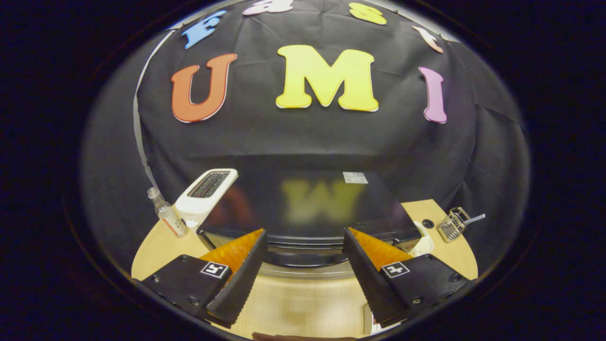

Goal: Open the toaster oven, put the food inside, and close the toaster oven door.

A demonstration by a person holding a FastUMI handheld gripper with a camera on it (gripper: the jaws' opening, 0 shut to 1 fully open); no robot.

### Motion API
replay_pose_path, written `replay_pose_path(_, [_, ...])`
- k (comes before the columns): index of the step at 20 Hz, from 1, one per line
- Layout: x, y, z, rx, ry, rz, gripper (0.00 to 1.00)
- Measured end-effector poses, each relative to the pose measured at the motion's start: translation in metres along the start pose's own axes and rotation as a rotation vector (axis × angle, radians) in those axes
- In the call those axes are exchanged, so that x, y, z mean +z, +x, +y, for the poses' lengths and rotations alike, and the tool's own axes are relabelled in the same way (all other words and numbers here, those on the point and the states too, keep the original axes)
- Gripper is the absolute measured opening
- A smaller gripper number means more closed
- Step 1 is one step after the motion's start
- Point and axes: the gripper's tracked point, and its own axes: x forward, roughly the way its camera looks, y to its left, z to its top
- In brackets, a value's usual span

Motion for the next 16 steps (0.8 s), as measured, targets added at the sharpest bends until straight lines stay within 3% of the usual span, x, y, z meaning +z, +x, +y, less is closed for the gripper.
replay_pose_path(16, [-0.0119,0.0014,-0.0028,-0.027,0.008,-0.016,1.00])
